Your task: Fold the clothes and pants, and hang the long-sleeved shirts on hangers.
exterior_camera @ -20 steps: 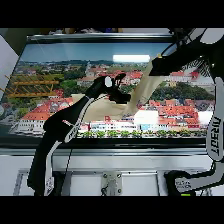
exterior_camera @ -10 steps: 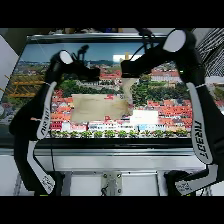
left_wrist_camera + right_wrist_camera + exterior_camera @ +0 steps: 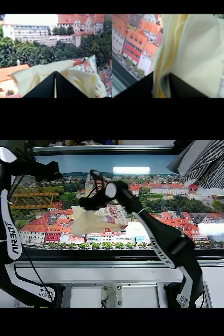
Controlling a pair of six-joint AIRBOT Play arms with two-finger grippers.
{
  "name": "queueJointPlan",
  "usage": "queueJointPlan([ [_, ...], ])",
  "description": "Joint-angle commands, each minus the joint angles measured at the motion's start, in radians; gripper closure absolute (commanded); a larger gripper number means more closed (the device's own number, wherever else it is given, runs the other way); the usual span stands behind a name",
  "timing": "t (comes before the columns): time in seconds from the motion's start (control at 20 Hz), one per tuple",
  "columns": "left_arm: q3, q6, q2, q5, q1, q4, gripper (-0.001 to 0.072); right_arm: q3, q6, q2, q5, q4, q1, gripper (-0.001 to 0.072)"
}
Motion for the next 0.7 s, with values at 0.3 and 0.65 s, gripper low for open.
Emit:
queueJointPlan([
  [0.3,-0.001,0.027,0.114,-0.034,0.03,0.003,0.0696,-0.056,-0.324,0.009,-0.15,0.243,-0.001,0.0061],
  [0.65,-0.421,0.044,0.29,0.131,-0.117,0.103,0.0697,-0.6,-0.326,0.372,0.055,0.062,-0.437,0.0058],
])
